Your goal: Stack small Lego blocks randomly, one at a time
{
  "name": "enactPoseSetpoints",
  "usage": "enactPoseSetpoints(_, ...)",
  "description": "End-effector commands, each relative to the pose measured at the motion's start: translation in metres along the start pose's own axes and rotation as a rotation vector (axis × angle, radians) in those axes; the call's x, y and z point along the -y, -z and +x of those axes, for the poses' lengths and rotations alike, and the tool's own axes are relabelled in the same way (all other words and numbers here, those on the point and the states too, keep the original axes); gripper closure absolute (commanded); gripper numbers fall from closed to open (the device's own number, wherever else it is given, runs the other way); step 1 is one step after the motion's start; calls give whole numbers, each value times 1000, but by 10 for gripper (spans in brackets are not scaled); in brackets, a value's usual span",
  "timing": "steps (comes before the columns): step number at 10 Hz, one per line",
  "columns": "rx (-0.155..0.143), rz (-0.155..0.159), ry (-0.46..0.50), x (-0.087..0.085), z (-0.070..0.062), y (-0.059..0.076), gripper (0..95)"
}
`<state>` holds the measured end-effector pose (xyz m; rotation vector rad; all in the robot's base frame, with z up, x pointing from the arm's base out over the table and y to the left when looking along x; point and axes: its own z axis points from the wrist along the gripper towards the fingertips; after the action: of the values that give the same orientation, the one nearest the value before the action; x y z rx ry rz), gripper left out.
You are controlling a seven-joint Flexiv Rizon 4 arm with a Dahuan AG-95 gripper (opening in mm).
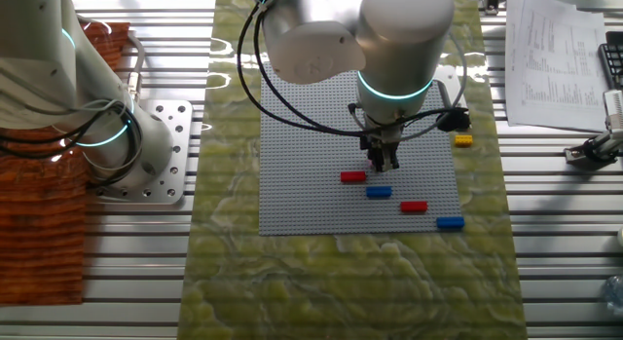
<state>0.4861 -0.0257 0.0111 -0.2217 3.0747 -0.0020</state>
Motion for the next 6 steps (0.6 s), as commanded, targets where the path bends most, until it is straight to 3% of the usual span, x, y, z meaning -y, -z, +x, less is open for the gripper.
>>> enactPoseSetpoints(1, 6, -7, -12, -3, -2, -2, 950)
enactPoseSetpoints(4, -4, 12, -13, -3, -2, -2, 950)
enactPoseSetpoints(6, 3, -8, -17, -3, -2, -2, 950)
